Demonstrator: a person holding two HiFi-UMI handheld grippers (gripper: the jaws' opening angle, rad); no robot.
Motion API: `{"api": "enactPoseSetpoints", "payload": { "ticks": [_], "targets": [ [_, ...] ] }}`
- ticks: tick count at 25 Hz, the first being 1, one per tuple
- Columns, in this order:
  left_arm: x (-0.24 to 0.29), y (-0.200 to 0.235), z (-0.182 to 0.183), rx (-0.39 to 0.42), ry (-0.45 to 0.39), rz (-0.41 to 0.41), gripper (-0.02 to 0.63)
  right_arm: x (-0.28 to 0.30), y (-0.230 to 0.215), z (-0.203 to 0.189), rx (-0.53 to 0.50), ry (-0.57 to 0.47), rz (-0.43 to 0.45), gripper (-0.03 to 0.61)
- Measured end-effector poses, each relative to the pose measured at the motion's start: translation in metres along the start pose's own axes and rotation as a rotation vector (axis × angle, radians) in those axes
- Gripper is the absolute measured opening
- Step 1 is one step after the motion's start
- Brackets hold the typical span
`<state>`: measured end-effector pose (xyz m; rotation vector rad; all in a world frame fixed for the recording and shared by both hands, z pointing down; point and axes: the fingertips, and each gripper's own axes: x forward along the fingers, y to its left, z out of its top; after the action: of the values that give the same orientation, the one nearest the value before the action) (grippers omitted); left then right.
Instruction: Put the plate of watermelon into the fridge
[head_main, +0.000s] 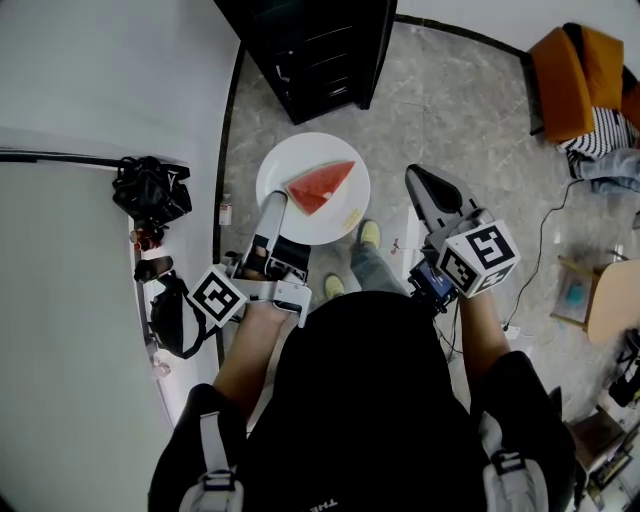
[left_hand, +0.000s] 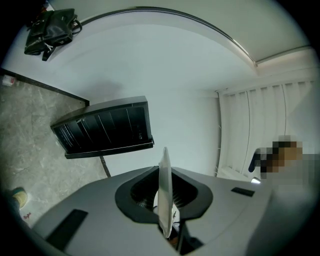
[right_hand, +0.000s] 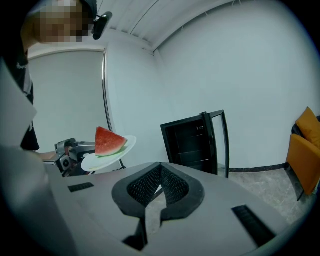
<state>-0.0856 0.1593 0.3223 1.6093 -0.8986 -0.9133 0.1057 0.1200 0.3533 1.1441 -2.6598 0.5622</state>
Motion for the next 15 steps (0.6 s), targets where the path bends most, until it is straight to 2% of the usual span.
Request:
{"api": "enactPoseSetpoints", "payload": {
  "ticks": [15],
  "targets": [
    [0.058,-0.004,-0.013,0.001,0.001,0.004,0.043,0.003,-0.057,0.021,0.009,-0.013,0.001,0.012]
  ]
}}
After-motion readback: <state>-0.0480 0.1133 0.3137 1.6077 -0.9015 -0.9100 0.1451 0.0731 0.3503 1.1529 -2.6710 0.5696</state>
